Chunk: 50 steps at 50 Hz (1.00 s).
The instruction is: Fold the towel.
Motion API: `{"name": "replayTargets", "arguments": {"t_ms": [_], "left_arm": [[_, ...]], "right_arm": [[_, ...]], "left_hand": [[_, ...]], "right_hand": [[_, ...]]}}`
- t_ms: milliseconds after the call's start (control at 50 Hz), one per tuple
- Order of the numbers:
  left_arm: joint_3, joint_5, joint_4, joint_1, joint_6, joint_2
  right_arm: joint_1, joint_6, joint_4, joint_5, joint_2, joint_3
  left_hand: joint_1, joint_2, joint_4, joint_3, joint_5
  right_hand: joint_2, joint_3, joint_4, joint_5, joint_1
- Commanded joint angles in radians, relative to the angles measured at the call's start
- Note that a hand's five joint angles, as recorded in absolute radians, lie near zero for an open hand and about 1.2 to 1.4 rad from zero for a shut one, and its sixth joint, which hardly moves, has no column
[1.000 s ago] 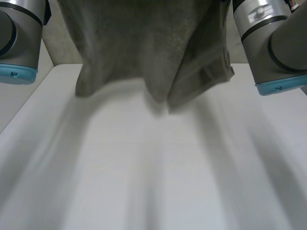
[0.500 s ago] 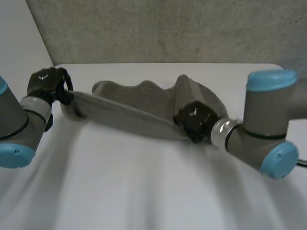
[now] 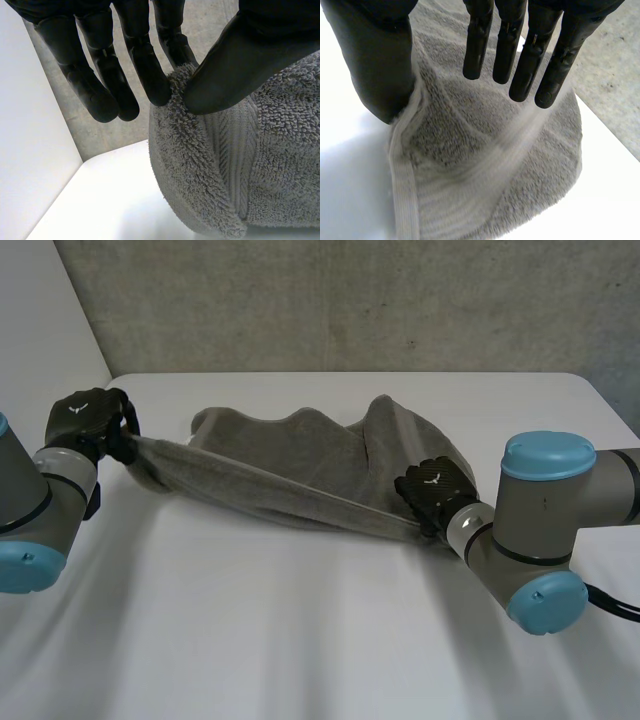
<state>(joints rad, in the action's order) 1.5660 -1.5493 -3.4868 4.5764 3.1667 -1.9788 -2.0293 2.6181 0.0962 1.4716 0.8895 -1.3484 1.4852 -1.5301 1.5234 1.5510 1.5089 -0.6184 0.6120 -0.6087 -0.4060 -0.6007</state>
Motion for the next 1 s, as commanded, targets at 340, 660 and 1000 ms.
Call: {"name": "replayTargets", "arguments": {"t_ms": [340,660,1000], "left_arm": [[-0.001,-0.002,0.0,0.016,0.001,0.0],[0.008,0.002,0.012,-0.002,-0.001,0.012],[0.063,0.057,0.064,0.01,0.019,0.348]], "right_arm": [[0.11,-0.018,-0.001,0.015,0.058,-0.107],[0.172,-0.021,0.002,0.0,0.164,-0.101],[0.369,-0.105,-0.297,-0.232,0.612,0.06]], "left_hand": [[-0.089,0.134,-0.127,-0.155,-0.287],[-0.089,0.134,-0.127,-0.155,-0.287],[-0.089,0.134,-0.127,-0.155,-0.287]], "right_hand": [[-0.059,0.066,-0.069,-0.097,-0.077],[-0.778,0.784,-0.788,-0.816,-0.796],[-0.778,0.784,-0.788,-0.816,-0.796]]}}
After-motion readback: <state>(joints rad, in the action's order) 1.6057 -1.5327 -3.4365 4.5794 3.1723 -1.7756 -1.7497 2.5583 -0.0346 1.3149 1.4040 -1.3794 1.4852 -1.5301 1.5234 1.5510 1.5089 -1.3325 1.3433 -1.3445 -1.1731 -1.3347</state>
